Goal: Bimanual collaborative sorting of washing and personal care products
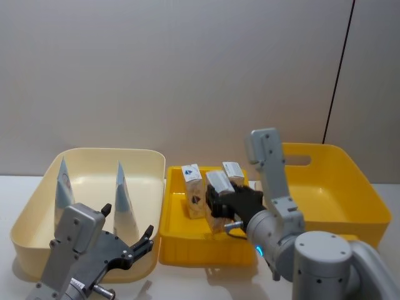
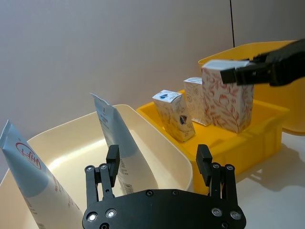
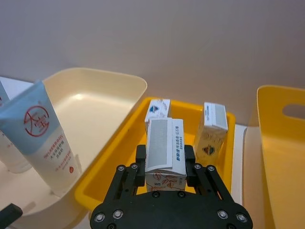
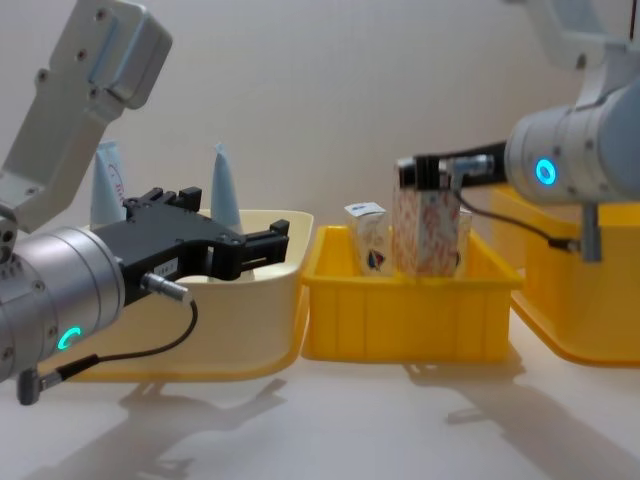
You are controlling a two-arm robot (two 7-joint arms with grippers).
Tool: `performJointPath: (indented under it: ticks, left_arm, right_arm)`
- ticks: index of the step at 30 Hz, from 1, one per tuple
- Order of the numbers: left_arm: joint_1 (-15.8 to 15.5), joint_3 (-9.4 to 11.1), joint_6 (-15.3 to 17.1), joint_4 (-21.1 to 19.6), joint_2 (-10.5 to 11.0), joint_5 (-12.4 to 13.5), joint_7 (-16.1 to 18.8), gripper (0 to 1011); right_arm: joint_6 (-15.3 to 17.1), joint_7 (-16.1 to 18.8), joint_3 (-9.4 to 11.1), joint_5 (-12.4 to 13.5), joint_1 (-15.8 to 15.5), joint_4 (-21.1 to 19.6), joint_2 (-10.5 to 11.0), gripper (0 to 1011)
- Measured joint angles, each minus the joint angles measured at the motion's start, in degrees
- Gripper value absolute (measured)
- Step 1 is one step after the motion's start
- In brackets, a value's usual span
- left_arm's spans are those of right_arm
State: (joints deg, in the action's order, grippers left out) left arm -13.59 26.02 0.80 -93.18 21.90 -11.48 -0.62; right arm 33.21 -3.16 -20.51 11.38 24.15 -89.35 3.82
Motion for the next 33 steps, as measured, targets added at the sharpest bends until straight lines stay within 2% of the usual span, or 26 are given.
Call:
performJointPath:
  ticks: [7, 14, 22, 33]
  left_arm:
    - [0.0, 0.0, 0.0, 0.0, -0.01, 0.0, 0.0, 1003]
    - [0.0, 0.0, 0.0, 0.0, -0.01, 0.0, 0.0, 1003]
    - [0.0, 0.0, 0.0, 0.0, 0.0, 0.0, 0.0, 1003]
    - [0.0, 0.0, 0.0, 0.0, 0.0, 0.0, 0.0, 1003]
  right_arm:
    - [-2.57, 1.6, 0.81, 0.05, 0.02, -2.66, 1.0, 446]
    - [-5.1, 3.28, 2.78, 0.2, 0.86, -6.02, 2.58, 446]
    - [-6.88, 4.3, 6.8, 0.12, 2.64, -8.96, 5.4, 446]
    - [-6.97, 4.42, 12.07, -0.89, 3.87, -9.65, 8.97, 448]
